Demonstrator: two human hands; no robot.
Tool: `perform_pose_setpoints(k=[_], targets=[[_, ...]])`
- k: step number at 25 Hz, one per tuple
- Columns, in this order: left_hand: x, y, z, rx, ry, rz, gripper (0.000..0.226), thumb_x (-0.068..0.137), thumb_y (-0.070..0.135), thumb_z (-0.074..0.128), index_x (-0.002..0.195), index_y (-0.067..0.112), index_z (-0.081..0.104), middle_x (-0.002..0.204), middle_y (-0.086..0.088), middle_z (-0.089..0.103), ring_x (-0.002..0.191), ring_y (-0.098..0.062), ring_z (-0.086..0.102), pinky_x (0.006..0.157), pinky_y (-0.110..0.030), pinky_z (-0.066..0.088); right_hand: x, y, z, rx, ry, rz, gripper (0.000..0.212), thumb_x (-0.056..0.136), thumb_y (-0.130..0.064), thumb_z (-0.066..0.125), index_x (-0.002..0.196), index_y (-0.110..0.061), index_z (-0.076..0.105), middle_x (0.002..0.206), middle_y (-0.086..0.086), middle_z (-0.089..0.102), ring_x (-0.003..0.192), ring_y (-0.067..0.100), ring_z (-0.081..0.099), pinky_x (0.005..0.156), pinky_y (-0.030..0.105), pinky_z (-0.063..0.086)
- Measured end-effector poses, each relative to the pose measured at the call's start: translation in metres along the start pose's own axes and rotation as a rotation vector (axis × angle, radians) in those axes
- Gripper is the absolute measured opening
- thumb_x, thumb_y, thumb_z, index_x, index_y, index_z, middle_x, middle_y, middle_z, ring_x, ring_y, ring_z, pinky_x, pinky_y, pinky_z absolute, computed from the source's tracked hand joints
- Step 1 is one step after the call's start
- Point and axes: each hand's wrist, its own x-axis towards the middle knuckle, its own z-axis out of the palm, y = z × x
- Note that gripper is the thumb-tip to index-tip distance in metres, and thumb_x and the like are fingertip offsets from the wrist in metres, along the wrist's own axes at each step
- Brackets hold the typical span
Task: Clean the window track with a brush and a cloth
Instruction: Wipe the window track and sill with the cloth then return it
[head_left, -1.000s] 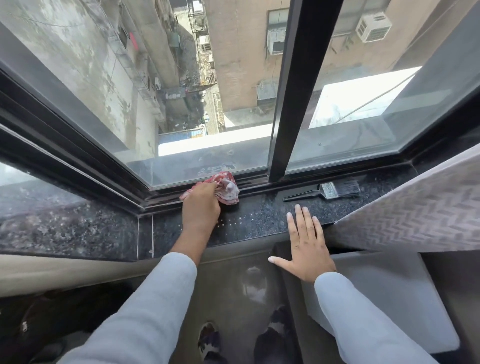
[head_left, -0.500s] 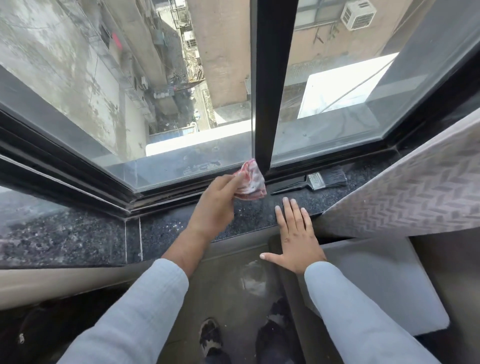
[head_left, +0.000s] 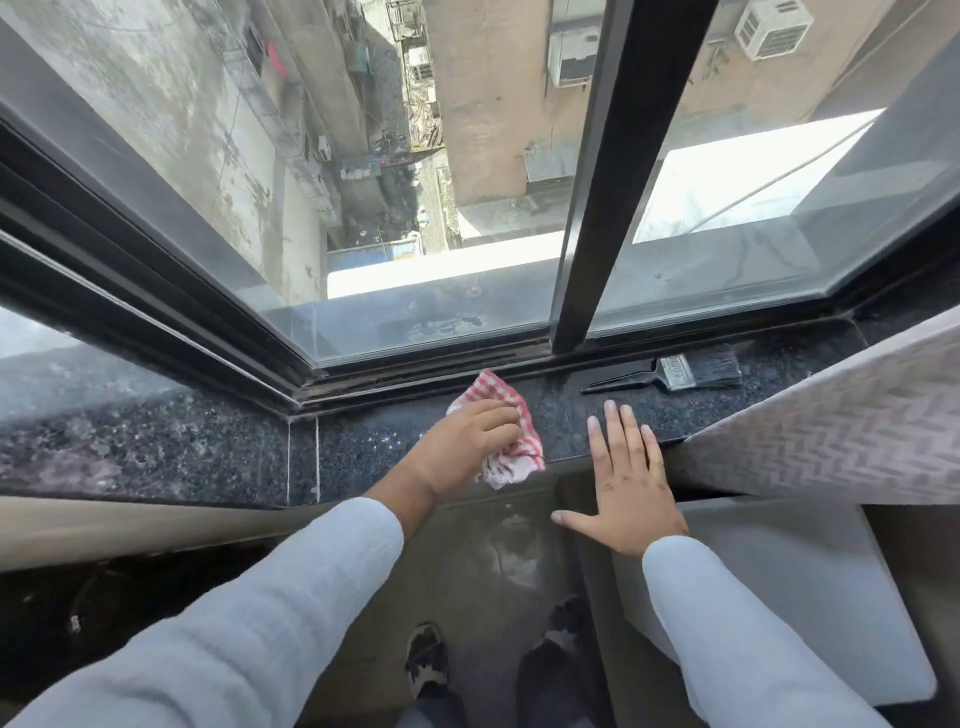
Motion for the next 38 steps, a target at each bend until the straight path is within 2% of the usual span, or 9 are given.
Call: perform_pose_setpoints(k=[7, 11, 13, 17, 21, 25, 30, 36, 38], targets=[[-0.076, 0.056, -0.011, -0.069, 0.116, -0.478, 0.036, 0.067, -0.007, 0.085, 0.1, 0.006, 0.078, 0.113, -0.013, 0.077, 0.099, -0.038, 0.071, 0.09, -0.043, 0.061, 0.001, 0.0, 0.0, -0.024, -0.013, 0.005, 0.136, 0.072, -0.098, 0.033, 0.164, -0.007, -0.009, 0.174, 0.02, -0.017, 0.161, 0.038, -0.016, 0.13, 0.063, 0.008], [-0.08, 0.053, -0.044, -0.195, 0.426, -0.768, 0.048, 0.072, -0.012, 0.058, 0.112, 0.007, 0.078, 0.113, -0.008, 0.075, 0.106, -0.024, 0.068, 0.103, -0.027, 0.048, 0.003, 0.0, 0.003, -0.027, 0.001, 0.003, 0.137, 0.072, -0.098, 0.034, 0.164, -0.006, -0.007, 0.174, 0.02, -0.016, 0.161, 0.037, -0.016, 0.13, 0.063, 0.007], [-0.105, 0.039, -0.06, -0.14, 0.531, -0.968, 0.057, 0.075, -0.014, 0.058, 0.122, 0.012, 0.075, 0.111, -0.005, 0.068, 0.099, -0.021, 0.065, 0.1, -0.028, 0.049, 0.003, -0.001, 0.004, -0.029, 0.002, 0.007, 0.137, 0.072, -0.098, 0.034, 0.164, -0.006, -0.006, 0.174, 0.02, -0.014, 0.161, 0.038, -0.015, 0.13, 0.063, 0.008], [-0.124, 0.018, -0.057, -0.098, 0.429, -1.294, 0.044, 0.084, -0.005, 0.058, 0.126, 0.005, 0.067, 0.109, -0.017, 0.059, 0.088, -0.043, 0.067, 0.09, -0.047, 0.056, 0.003, -0.002, 0.007, -0.024, 0.018, 0.003, 0.138, 0.071, -0.098, 0.038, 0.164, -0.005, -0.003, 0.175, 0.022, -0.009, 0.162, 0.041, -0.008, 0.129, 0.065, 0.012], [-0.098, 0.002, -0.04, -0.127, 0.401, -1.402, 0.031, 0.083, 0.001, 0.06, 0.114, -0.002, 0.068, 0.105, -0.026, 0.064, 0.096, -0.045, 0.063, 0.09, -0.048, 0.05, 0.004, -0.002, 0.01, -0.019, 0.028, -0.002, 0.138, 0.071, -0.098, 0.038, 0.164, -0.005, -0.003, 0.175, 0.022, -0.009, 0.162, 0.04, -0.008, 0.129, 0.065, 0.012], [-0.062, 0.015, -0.02, -0.151, 0.326, -1.13, 0.028, 0.08, 0.0, 0.064, 0.107, -0.002, 0.069, 0.101, -0.023, 0.068, 0.097, -0.042, 0.062, 0.092, -0.047, 0.05, 0.003, -0.003, 0.011, -0.023, 0.03, 0.007, 0.138, 0.071, -0.098, 0.037, 0.164, -0.005, -0.003, 0.175, 0.022, -0.009, 0.162, 0.04, -0.008, 0.129, 0.065, 0.01], [-0.034, 0.029, -0.005, -0.213, 0.17, -0.842, 0.042, 0.078, 0.006, 0.065, 0.119, 0.002, 0.07, 0.105, -0.017, 0.071, 0.098, -0.038, 0.062, 0.092, -0.045, 0.052, 0.003, -0.002, 0.009, -0.051, 0.008, 0.005, 0.138, 0.07, -0.098, 0.036, 0.164, -0.006, -0.008, 0.174, 0.022, -0.013, 0.161, 0.04, -0.013, 0.13, 0.063, 0.005], [-0.059, 0.048, 0.0, -0.182, -0.01, -0.542, 0.034, 0.073, 0.014, 0.055, 0.102, 0.01, 0.073, 0.087, -0.006, 0.068, 0.085, -0.028, 0.059, 0.076, -0.035, 0.052, 0.004, -0.001, 0.007, -0.048, -0.003, 0.005, 0.149, 0.063, -0.093, 0.057, 0.163, -0.006, -0.011, 0.174, 0.022, -0.014, 0.161, 0.041, -0.014, 0.13, 0.063, 0.006], [-0.071, 0.055, 0.008, -0.193, -0.158, -0.487, 0.03, 0.074, 0.016, 0.053, 0.096, 0.011, 0.072, 0.087, -0.006, 0.066, 0.085, -0.028, 0.059, 0.076, -0.035, 0.052, 0.006, -0.001, 0.006, -0.059, -0.045, 0.006, 0.152, 0.062, -0.088, 0.064, 0.162, -0.007, -0.017, 0.173, 0.022, -0.019, 0.16, 0.041, -0.019, 0.13, 0.062, 0.003]])
